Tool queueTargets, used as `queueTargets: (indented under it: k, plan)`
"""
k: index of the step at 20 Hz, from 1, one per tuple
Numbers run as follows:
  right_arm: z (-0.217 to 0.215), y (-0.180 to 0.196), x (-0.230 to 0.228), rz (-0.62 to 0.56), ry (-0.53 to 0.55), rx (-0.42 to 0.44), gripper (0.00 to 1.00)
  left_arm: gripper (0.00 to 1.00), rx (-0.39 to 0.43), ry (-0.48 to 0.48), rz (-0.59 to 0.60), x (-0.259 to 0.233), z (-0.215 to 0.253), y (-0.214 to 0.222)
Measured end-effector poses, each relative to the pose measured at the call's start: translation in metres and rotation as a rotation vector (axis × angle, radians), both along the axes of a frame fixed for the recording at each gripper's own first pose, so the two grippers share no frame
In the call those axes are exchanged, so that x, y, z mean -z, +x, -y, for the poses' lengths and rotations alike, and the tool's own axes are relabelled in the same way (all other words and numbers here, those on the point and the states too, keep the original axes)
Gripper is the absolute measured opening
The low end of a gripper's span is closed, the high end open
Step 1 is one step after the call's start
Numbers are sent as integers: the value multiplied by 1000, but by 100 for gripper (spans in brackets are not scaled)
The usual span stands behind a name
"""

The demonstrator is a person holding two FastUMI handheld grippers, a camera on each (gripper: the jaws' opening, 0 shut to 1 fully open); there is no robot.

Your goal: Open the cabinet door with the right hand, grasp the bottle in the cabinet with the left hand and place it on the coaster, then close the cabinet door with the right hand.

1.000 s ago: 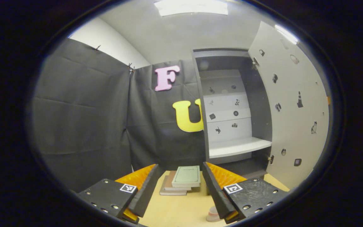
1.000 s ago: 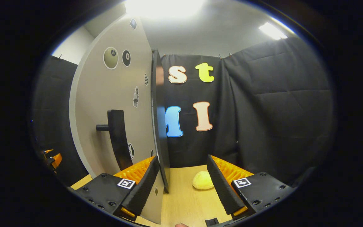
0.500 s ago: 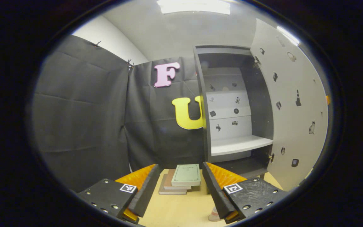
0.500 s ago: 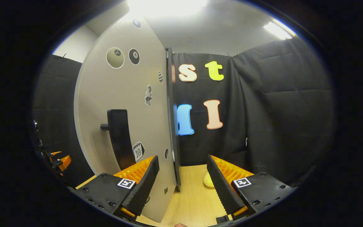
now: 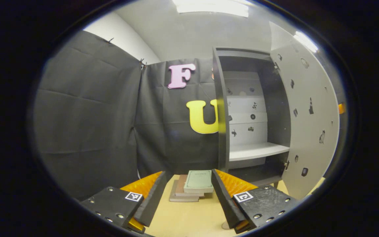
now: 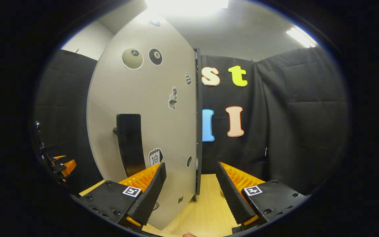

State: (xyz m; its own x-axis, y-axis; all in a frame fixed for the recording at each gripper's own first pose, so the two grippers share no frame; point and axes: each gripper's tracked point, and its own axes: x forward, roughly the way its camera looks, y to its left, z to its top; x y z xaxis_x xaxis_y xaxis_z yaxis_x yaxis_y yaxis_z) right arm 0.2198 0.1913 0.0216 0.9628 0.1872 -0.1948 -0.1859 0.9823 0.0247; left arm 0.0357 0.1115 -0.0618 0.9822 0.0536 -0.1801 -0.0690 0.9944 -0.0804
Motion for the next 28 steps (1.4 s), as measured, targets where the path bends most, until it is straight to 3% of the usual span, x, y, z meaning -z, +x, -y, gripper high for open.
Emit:
queueTargets:
  k: [13, 14, 25, 26, 28]
  plan:
    - [-74, 15, 4, 0, 48, -74, 97, 82, -17, -5, 2, 5, -39, -19]
    - [-82, 17, 5, 2, 50, -83, 92, 82, -21, 0, 3, 5, -43, -20]
    - [-168, 55, 14, 15, 52, -217, 92, 84, -111, 57, -28, 16, -98, -45]
    - [-173, 56, 15, 19, 44, -219, 97, 82, -119, 59, -30, 16, -105, -51]
    - [-180, 58, 16, 27, 26, -208, 97, 82, -130, 60, -36, 17, -113, -58]
